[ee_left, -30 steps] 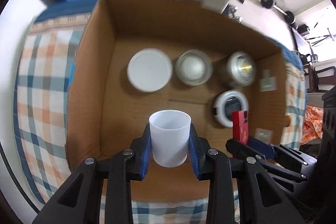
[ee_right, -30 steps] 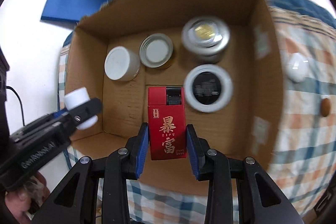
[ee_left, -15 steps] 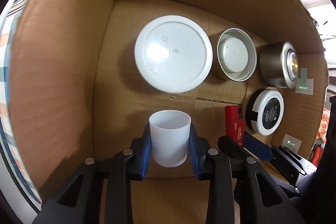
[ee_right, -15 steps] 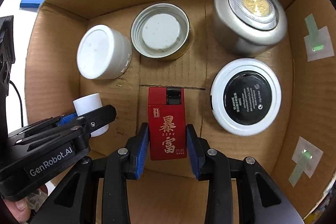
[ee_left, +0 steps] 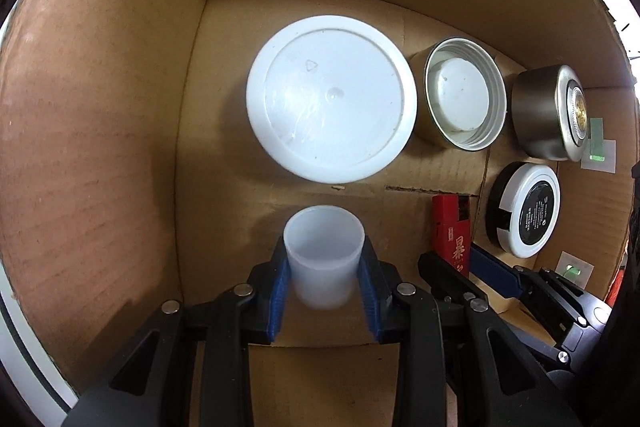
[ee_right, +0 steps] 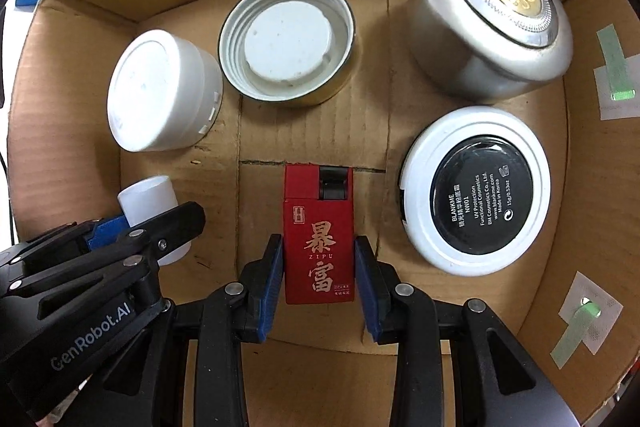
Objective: Organize rigid objects
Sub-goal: 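Lower both items onto the box floor and open both grippers, then lift both grippers out of the box and move toward the remaining items, then grasp the white egg-shaped object with the left gripper while the right gripper grasps the walnut, then carry the white egg-shaped object and walnut over the cardboard box with both grippers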
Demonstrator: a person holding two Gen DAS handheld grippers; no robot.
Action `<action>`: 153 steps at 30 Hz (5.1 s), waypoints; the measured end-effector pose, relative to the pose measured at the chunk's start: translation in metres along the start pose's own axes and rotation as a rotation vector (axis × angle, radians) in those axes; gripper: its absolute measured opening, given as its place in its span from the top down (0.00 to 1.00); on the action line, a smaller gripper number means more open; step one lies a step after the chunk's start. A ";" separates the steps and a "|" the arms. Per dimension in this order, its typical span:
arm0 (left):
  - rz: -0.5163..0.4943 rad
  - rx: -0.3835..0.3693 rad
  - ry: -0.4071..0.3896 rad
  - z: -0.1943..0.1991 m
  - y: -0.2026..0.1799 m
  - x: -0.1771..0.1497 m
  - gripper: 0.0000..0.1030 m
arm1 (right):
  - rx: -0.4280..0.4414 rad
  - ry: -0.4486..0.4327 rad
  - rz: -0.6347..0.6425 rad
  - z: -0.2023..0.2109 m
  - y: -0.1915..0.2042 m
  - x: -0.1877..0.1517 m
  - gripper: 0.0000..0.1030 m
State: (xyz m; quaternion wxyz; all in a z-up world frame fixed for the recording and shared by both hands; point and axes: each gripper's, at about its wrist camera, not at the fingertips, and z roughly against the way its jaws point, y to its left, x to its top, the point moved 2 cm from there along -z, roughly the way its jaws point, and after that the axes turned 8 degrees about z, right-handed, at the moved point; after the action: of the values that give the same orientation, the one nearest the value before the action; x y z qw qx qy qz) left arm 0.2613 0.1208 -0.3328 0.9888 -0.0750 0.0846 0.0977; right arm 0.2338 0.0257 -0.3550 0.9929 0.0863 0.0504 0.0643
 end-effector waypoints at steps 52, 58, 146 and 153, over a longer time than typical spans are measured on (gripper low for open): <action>-0.216 0.003 -0.385 0.189 -0.137 -0.123 0.00 | -0.043 -0.298 -0.027 0.222 -0.103 -0.117 0.00; -0.338 -0.047 -0.411 0.171 -0.228 -0.110 0.00 | -0.100 -0.293 -0.184 0.232 -0.201 -0.127 0.00; -0.398 -0.099 -0.379 0.150 -0.268 -0.123 0.57 | -0.034 -0.301 -0.200 0.226 -0.243 -0.142 0.62; -0.308 -0.114 -0.404 0.169 -0.192 -0.130 0.57 | 0.030 -0.302 -0.115 0.222 -0.166 -0.136 0.62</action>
State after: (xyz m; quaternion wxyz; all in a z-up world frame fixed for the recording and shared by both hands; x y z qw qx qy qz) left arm 0.2009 -0.0612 -0.1189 0.9830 -0.1217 -0.1325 -0.0364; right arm 0.1441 -0.1912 -0.1552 0.9898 0.1070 -0.0938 -0.0071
